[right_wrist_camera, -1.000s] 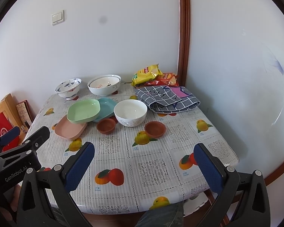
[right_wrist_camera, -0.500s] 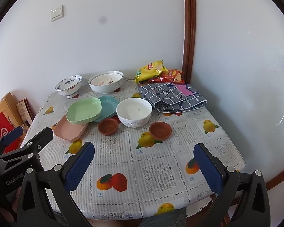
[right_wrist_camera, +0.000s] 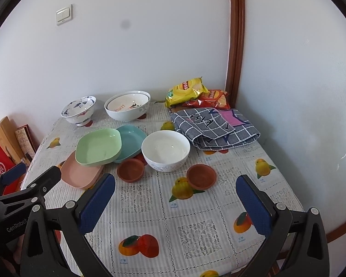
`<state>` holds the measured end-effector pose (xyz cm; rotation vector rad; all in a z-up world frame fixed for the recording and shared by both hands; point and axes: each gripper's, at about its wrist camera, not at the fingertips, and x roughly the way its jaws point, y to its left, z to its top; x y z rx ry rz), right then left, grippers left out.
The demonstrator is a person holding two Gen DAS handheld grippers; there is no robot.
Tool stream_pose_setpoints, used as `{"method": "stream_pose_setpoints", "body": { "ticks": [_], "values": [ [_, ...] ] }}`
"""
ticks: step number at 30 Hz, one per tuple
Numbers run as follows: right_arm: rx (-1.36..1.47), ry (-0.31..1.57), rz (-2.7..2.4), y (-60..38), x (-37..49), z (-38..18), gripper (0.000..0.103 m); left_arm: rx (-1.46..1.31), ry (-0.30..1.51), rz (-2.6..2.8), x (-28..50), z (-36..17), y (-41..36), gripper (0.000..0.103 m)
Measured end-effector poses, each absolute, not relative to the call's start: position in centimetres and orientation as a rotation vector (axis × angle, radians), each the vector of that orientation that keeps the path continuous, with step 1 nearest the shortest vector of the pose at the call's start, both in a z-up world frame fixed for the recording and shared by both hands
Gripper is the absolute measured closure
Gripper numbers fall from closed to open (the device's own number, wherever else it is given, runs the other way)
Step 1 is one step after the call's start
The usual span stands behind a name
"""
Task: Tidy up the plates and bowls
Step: 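Move both grippers to the green plate rim and close them on it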
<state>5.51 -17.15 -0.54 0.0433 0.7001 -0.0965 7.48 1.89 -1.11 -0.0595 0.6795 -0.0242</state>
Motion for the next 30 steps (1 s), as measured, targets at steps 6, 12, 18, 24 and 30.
{"method": "stream_pose_setpoints", "body": {
  "ticks": [6, 12, 18, 24, 30],
  "values": [
    [0.079, 0.733, -0.053, -16.9, 8.6, -1.4, 0.0, -0.069, 0.722, 0.014, 10.7, -2.1, 3.6, 0.0],
    [0.094, 0.766, -0.025, -16.7, 12.2, -2.8, 0.001, -0.064, 0.77, 0.042, 14.1, -3.5, 4.7, 0.0],
    [0.075, 0.806, 0.016, -15.4, 15.6, -4.4, 0.009, -0.048, 0.807, 0.048, 17.7, -4.7, 5.1, 0.0],
    [0.034, 0.843, 0.083, -12.9, 18.7, -6.2, 0.02, -0.04, 0.826, 0.067, 20.6, -5.8, 5.5, 0.0],
    [0.025, 0.881, 0.115, -11.8, 21.7, -7.9, 0.035, -0.053, 0.862, 0.08, 23.6, -7.2, 6.4, 0.015]
  ]
}}
